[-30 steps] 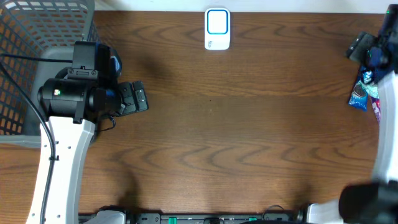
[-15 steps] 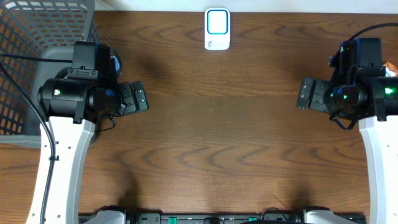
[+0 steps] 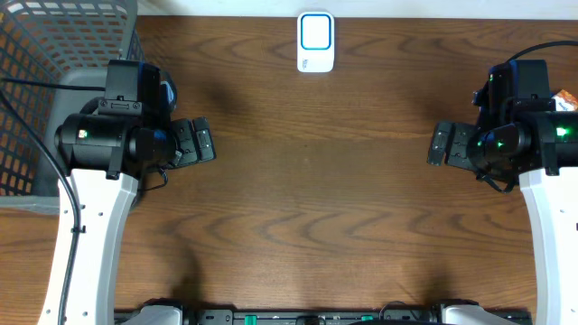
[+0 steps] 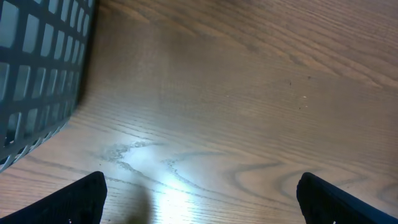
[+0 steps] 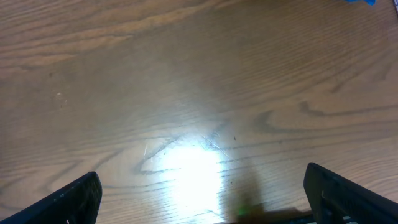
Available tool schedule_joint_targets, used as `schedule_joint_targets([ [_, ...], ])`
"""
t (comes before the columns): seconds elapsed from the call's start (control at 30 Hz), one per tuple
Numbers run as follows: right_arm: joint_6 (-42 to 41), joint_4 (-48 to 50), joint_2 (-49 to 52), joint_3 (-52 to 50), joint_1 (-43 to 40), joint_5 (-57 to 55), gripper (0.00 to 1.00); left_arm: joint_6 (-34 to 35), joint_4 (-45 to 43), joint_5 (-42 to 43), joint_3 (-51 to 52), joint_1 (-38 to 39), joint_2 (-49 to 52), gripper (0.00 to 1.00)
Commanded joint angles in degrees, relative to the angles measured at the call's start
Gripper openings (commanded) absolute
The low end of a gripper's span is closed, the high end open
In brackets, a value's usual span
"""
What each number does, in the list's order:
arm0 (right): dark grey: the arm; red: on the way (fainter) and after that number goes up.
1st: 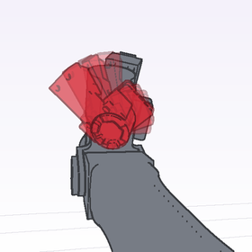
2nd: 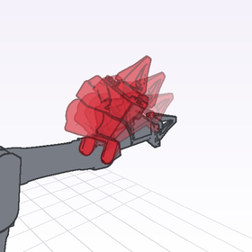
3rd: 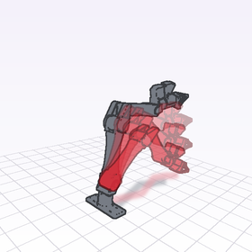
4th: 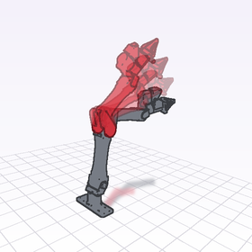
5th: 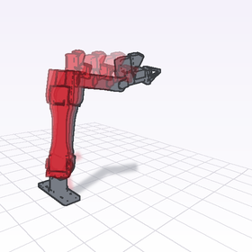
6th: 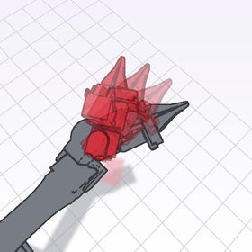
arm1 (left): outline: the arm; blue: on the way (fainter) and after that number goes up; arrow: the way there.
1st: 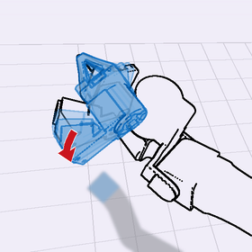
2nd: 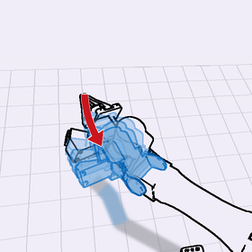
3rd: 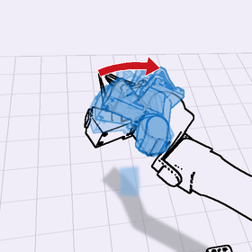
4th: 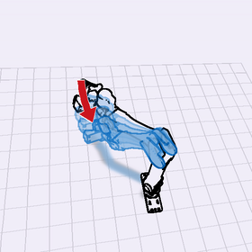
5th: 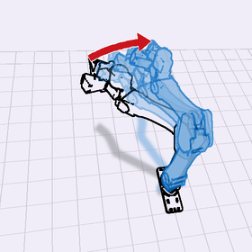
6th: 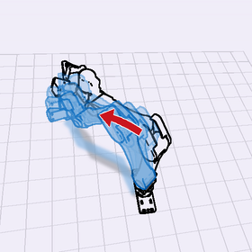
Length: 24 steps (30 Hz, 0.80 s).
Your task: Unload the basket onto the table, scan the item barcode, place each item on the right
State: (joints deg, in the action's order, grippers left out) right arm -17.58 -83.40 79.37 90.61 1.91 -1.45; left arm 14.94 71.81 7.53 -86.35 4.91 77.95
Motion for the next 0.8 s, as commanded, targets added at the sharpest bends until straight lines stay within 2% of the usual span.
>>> schedule_joint_targets([
  [0.0, -0.6, -0.2, -0.6, -0.1, 0.3, -0.1, 0.99, -0.7, 0.2, -0.3, -1.1, -0.1, -0.1, 0.98],
  [0.2, 4.1, -3.5, -0.6, -1.5, 0.3, -0.3, 0.99, -0.7, 0.2, -0.3, -1.1, -0.1, -0.1, 0.98],
  [0.33, 4.7, -0.5, -1.1, -6.9, 0.3, -0.4, 0.99, -0.8, 0.2, -0.3, -1.1, -0.1, -0.1, 0.98],
  [0.57, 5.1, 18.8, -10.6, -25.7, 0.3, 1.0, 0.99, -0.7, 0.2, -0.3, -1.1, -0.1, -0.1, 0.98],
  [0.77, 8.1, 36.9, -25.7, -44.6, -0.2, 5.5, 0.99, -0.7, 0.2, -0.3, -1.1, -0.1, -0.1, 0.98],
])
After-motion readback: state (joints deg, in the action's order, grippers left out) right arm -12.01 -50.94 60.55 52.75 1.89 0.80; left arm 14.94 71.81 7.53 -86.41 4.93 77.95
